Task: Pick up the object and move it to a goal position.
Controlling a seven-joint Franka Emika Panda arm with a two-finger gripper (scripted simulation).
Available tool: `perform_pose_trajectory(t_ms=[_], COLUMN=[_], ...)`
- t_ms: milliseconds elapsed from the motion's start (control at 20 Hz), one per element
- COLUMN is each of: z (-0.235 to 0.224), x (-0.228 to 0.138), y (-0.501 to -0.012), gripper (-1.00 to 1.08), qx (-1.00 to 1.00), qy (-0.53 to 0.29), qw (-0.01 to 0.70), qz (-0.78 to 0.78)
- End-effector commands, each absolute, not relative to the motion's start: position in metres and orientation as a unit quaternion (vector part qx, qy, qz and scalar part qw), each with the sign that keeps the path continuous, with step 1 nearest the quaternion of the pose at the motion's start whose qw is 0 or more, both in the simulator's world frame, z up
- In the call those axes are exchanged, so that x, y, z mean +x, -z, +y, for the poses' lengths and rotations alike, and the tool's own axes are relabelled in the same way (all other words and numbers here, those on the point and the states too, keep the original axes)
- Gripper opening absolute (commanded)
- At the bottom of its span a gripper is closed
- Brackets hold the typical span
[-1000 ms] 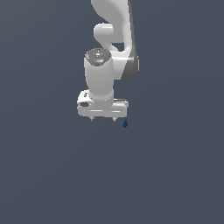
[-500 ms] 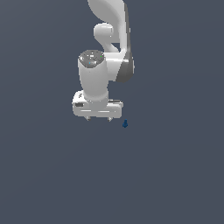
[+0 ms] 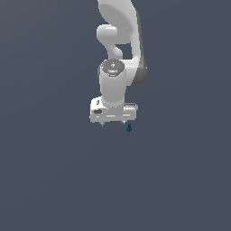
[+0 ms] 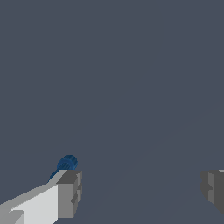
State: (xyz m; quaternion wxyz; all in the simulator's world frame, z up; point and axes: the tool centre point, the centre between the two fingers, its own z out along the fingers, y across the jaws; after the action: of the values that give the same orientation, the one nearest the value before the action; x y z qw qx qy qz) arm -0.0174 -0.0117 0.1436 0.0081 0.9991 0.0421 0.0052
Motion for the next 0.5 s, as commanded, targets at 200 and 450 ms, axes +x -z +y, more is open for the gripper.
perform_pose_trajectory(t_ms=[200,450], z=[0.046,0.072], x=[-0.048,-0.065], y=[-0.111,-0.097], gripper=[1.00,1.00], qx=[0.992,0.987], qy=[-0.002,0.000], qw=[0.004,0.001], qz=[0.122,0.161])
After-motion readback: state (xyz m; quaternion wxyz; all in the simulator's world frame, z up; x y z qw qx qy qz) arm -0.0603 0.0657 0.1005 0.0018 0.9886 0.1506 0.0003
